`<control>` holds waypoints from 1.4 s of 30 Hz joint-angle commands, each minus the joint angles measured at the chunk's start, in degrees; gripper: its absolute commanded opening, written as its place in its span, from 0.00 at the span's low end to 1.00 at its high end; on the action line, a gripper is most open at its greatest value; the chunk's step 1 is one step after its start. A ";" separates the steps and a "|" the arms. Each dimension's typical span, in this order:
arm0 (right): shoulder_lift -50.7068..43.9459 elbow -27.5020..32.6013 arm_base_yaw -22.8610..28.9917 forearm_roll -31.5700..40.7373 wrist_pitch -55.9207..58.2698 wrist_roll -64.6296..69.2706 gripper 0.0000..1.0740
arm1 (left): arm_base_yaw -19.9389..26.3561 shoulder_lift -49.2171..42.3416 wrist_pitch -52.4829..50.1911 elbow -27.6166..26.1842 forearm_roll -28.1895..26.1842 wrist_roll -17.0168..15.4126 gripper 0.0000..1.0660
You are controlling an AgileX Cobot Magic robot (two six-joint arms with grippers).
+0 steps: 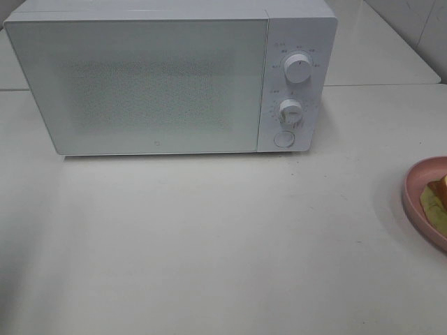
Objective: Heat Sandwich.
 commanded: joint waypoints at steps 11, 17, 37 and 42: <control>-1.60 0.06 -0.40 -0.06 -0.29 -0.11 0.66 | 0.11 -17.02 -0.17 5.84 3.09 -1.83 0.92; -1.60 0.06 -0.40 -0.06 -0.29 -0.11 0.66 | 0.11 -18.62 0.11 5.90 4.24 -6.36 0.92; -1.60 0.06 -0.40 -0.06 -0.29 -0.06 0.65 | 0.11 -28.59 3.67 7.51 7.22 -7.39 0.92; -1.60 0.06 -0.40 -0.06 -0.29 -0.06 0.65 | -0.23 -36.38 3.67 7.51 7.22 -7.39 0.92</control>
